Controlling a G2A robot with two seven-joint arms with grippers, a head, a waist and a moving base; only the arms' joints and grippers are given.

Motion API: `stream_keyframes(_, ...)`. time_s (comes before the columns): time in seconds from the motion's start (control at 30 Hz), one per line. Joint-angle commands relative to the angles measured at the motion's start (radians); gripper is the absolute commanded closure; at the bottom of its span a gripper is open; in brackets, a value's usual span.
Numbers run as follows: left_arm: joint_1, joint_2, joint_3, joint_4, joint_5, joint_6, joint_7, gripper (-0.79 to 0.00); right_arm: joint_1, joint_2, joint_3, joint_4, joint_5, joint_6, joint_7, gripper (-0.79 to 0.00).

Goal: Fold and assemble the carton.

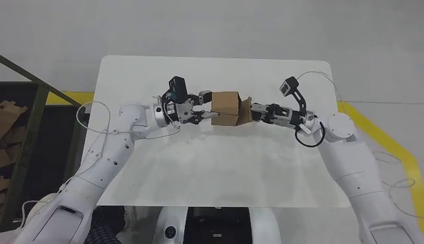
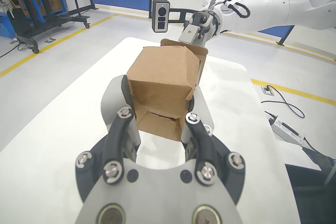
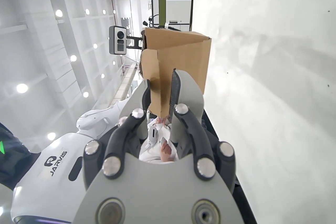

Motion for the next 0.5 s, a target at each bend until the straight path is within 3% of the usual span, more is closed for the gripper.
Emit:
stream_keyframes(0.0,0.000,-0.001,-0.001,-0.001,0.000,0.000,0.000,-0.234,0.000,0.001,-0.001,-0.005,-0.013,0.005,-0.005,-0.148)
stream_keyframes(0.47,0.011,-0.004,-0.005,-0.011,0.028,0.001,0.014,-0.219,0.011,0.006,-0.009,-0.068,-0.086,0.032,-0.034,-0.132)
